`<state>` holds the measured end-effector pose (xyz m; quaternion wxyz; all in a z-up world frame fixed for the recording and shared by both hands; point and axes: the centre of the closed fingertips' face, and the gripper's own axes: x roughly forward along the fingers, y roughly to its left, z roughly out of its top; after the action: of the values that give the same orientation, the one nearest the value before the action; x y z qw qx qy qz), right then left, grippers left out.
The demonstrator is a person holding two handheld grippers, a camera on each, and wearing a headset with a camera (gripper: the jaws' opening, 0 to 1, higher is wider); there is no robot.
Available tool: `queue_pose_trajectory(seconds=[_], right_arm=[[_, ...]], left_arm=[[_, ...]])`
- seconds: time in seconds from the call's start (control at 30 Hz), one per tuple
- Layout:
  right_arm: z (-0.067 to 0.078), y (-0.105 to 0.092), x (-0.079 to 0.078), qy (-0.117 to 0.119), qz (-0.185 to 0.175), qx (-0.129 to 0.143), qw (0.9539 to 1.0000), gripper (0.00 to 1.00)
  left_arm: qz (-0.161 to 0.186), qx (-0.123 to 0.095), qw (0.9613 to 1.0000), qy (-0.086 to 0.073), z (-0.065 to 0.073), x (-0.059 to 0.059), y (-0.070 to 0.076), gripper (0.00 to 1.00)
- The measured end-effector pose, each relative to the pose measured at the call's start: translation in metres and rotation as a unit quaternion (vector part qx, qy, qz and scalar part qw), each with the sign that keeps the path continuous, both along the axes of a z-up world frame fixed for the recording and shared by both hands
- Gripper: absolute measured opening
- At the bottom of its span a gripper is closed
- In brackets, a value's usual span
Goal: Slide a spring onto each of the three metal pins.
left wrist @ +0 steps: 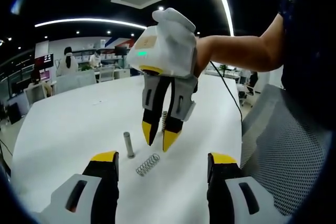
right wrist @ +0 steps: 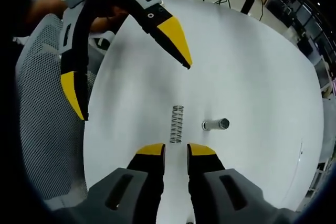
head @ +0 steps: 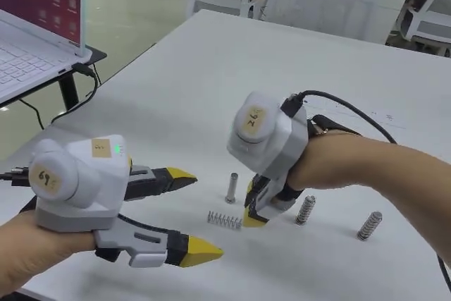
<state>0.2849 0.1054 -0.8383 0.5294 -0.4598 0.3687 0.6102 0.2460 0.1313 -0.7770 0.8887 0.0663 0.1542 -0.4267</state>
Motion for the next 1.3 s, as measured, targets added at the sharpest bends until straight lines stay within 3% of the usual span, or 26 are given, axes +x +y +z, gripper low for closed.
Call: queue_pose_trajectory(seconds=[0.9, 1.3], right_arm=[[-0.026, 0.007, -0.003, 0.004, 0.01, -0.018, 0.9998, 0.1], [-0.025, 0.006, -0.003, 0.0, 0.01, -0.019, 0.9998, 0.08]], left_arm=[[0.003, 0.003, 1.0, 0.008, -0.005, -0.001, 0.006, 0.62], [0.001, 0.004, 0.9999, 0.01, -0.008, -0.002, 0.006, 0.61]])
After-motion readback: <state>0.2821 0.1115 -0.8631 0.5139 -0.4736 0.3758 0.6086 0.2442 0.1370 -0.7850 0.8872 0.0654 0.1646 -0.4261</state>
